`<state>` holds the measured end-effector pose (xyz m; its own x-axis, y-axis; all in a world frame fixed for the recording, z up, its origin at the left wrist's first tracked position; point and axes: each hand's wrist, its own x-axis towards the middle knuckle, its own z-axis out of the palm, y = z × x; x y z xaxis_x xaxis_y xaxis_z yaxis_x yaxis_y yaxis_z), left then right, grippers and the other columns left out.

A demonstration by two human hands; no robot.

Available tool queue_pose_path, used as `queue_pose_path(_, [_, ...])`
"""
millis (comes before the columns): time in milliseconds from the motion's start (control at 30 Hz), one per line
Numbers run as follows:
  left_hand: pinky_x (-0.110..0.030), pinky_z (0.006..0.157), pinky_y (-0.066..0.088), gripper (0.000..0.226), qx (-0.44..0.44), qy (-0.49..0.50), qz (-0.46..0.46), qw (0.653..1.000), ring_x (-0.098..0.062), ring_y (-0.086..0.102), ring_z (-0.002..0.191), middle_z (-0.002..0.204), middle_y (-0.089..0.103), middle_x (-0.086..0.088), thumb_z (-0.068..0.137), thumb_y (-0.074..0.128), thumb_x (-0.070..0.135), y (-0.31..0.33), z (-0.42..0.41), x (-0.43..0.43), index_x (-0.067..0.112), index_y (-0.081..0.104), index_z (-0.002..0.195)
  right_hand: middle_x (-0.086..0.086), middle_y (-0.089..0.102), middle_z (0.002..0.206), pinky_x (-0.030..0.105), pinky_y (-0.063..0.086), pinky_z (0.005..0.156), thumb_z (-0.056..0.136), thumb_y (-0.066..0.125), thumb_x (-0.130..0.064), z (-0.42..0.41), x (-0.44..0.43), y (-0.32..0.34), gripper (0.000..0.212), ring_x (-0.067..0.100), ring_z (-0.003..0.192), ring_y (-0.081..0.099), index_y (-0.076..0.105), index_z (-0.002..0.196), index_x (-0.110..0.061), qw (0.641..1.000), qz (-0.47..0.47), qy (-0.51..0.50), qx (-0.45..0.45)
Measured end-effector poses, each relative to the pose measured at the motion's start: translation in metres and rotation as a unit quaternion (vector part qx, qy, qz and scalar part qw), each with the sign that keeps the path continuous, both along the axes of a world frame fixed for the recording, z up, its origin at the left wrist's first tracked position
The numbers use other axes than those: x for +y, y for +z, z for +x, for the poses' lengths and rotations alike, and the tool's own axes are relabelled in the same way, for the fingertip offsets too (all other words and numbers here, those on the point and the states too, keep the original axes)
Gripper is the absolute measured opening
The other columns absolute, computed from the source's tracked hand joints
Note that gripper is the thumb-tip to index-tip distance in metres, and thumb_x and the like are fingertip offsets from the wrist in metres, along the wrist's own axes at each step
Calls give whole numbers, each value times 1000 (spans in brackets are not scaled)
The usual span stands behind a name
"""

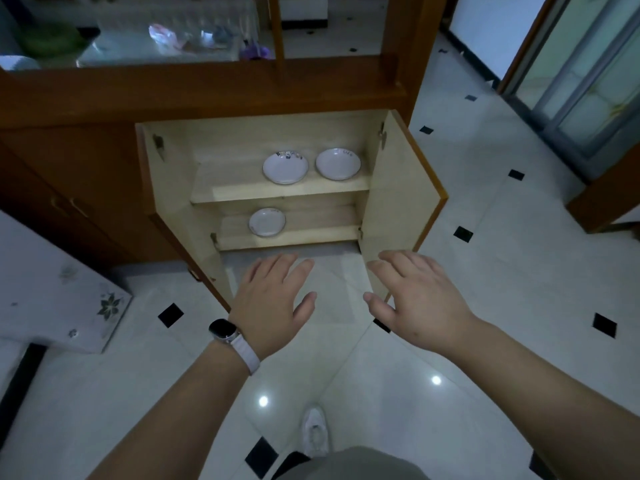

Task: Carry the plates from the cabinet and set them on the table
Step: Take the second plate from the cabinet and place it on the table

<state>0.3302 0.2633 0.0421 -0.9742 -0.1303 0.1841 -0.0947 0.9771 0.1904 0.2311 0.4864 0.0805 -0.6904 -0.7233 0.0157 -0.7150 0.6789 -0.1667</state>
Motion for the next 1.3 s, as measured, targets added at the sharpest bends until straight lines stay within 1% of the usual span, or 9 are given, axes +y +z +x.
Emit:
queue_pose_path(67, [-48, 95, 44, 52, 7, 0, 4, 1000, -34, 55, 111, 126, 61, -13, 86, 48, 41, -1, -15, -28, 15, 59, 129, 13, 59, 129, 46, 39, 101, 90, 39, -51, -15, -29, 3, 58, 34, 120, 53, 60, 126, -11, 1000, 4, 6, 3])
queue_pose_path(233, [-47, 94, 42, 52, 11, 9, 13, 1000, -32, 55, 112, 128, 60, -12, 87, 47, 42, -2, -40, -75, 15, 58, 130, 11, 56, 134, 45, 38, 105, 91, 42, -51, -43, -76, 4, 56, 31, 126, 49, 58, 130, -13, 1000, 14, 15, -1])
queue_pose_path(400, [-48, 95, 44, 52, -16, 22, 17, 1000, -34, 56, 113, 128, 61, -12, 86, 47, 43, -5, -65, -107, 15, 60, 128, 11, 58, 131, 43, 38, 104, 91, 50, -46, -79, -106, -2, 51, 30, 123, 51, 61, 127, -11, 1000, 14, 17, 3])
queue_pose_path(633, [-48, 96, 43, 54, -57, 24, 10, 998, -34, 56, 114, 128, 61, -13, 85, 44, 44, -17, -131, -139, 14, 61, 127, 12, 63, 124, 44, 43, 99, 88, 42, -50, -149, -141, -30, 57, 32, 117, 57, 65, 122, -11, 1000, -6, 18, -13])
queue_pose_path(800, [-47, 99, 41, 52, -92, 29, -17, 995, -33, 52, 119, 131, 58, -11, 86, 53, 41, -20, -196, -168, 15, 58, 131, 13, 65, 118, 44, 45, 95, 84, 57, -43, -222, -178, -51, 48, 33, 109, 60, 67, 119, -10, 999, -32, 27, -26])
queue_pose_path(967, [-49, 101, 39, 48, -115, 38, -28, 992, -31, 52, 119, 132, 58, -9, 86, 58, 38, -23, -266, -194, 18, 58, 129, 9, 58, 129, 44, 40, 101, 89, 41, -51, -298, -213, -58, 56, 28, 121, 50, 59, 129, -16, 996, -13, 54, -65])
queue_pose_path(1067, [-49, 99, 41, 48, -106, 49, -29, 993, -32, 55, 115, 128, 60, -10, 84, 56, 38, -25, -290, -202, 18, 60, 127, 5, 52, 138, 40, 34, 106, 92, 43, -51, -325, -226, -63, 55, 24, 129, 43, 54, 134, -19, 996, -14, 72, -59])
queue_pose_path(1167, [-48, 100, 41, 50, -110, 58, -14, 992, -32, 55, 114, 127, 61, -10, 84, 51, 40, -29, -310, -211, 20, 58, 129, 3, 50, 140, 38, 29, 107, 93, 46, -50, -352, -239, -67, 53, 22, 130, 41, 53, 135, -19, 994, -5, 83, -64])
queue_pose_path(1300, [-49, 101, 41, 50, -125, 71, -16, 989, -32, 55, 117, 128, 60, -10, 85, 45, 43, -39, -323, -230, 20, 59, 127, 2, 51, 139, 37, 30, 106, 90, 34, -56, -374, -254, -74, 59, 23, 128, 43, 53, 134, -21, 993, 0, 84, -78])
